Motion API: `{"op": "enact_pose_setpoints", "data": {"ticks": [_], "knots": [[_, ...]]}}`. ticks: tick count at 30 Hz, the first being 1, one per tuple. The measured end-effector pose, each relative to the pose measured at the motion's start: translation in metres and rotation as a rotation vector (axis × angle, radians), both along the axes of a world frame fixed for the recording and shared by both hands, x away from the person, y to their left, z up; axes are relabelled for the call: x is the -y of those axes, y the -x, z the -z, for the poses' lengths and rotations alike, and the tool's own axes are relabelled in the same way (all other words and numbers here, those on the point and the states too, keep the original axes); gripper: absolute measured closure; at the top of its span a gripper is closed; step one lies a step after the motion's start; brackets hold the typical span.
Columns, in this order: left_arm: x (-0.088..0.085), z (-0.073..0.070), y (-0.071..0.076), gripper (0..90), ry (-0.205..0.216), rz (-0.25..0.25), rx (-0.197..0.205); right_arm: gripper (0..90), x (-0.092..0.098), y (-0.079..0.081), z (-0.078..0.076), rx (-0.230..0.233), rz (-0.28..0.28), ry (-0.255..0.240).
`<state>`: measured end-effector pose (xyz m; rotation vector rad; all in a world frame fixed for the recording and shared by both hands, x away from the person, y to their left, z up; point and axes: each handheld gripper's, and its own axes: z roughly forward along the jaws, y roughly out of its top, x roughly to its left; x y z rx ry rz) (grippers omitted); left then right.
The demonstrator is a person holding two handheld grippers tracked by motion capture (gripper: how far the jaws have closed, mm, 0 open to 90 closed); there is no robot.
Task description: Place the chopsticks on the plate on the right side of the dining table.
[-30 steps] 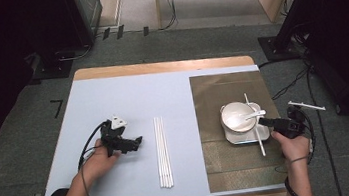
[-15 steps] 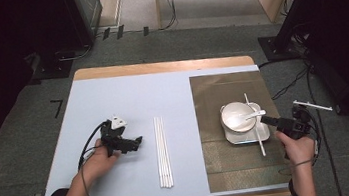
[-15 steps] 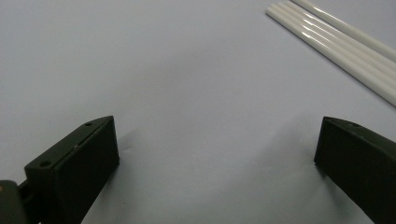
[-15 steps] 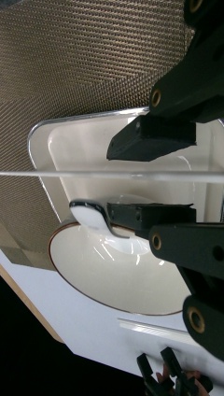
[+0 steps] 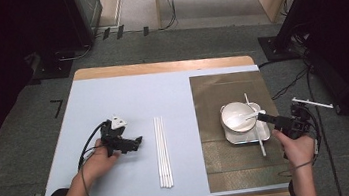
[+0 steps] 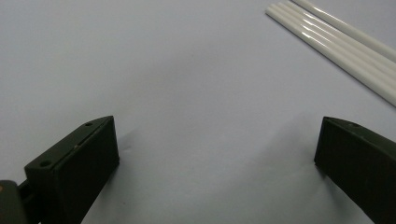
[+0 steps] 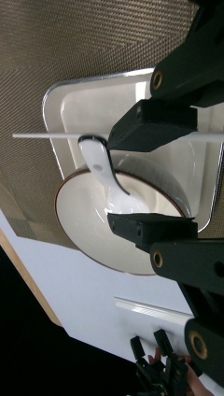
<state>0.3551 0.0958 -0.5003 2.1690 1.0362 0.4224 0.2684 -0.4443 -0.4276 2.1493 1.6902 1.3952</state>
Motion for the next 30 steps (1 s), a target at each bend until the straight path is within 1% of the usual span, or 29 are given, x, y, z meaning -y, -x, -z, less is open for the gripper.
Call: {"op": "enact_pose_setpoints", "data": {"ticks": [5,6,12,17,19,20,30], "knots": [[0.000,0.000,0.000,0.0,-0.001,0.000,0.000,57.8,-0.009,0.000,-0.008,0.000,-0.017,0.011],[0.000,0.000,0.000,0.0,-0.001,0.001,-0.001,57.8,-0.010,0.000,-0.009,-0.002,-0.019,0.006],[0.000,0.000,0.000,0.0,0.000,0.001,0.000,57.8,-0.019,0.000,-0.016,0.015,-0.043,0.017],[0.000,0.000,0.000,0.0,-0.001,0.001,-0.001,57.7,-0.033,-0.002,-0.022,0.033,-0.081,0.028],[0.000,0.000,0.000,0.0,-0.001,0.001,-0.001,57.6,-0.036,-0.002,-0.023,0.034,-0.088,0.031],[0.000,0.000,0.000,0.0,-0.001,0.001,-0.001,57.4,-0.043,-0.004,-0.025,0.036,-0.109,0.039],[0.000,0.000,0.000,0.0,-0.001,0.001,-0.001,57.1,-0.066,-0.007,-0.029,0.041,-0.166,0.062]]}}
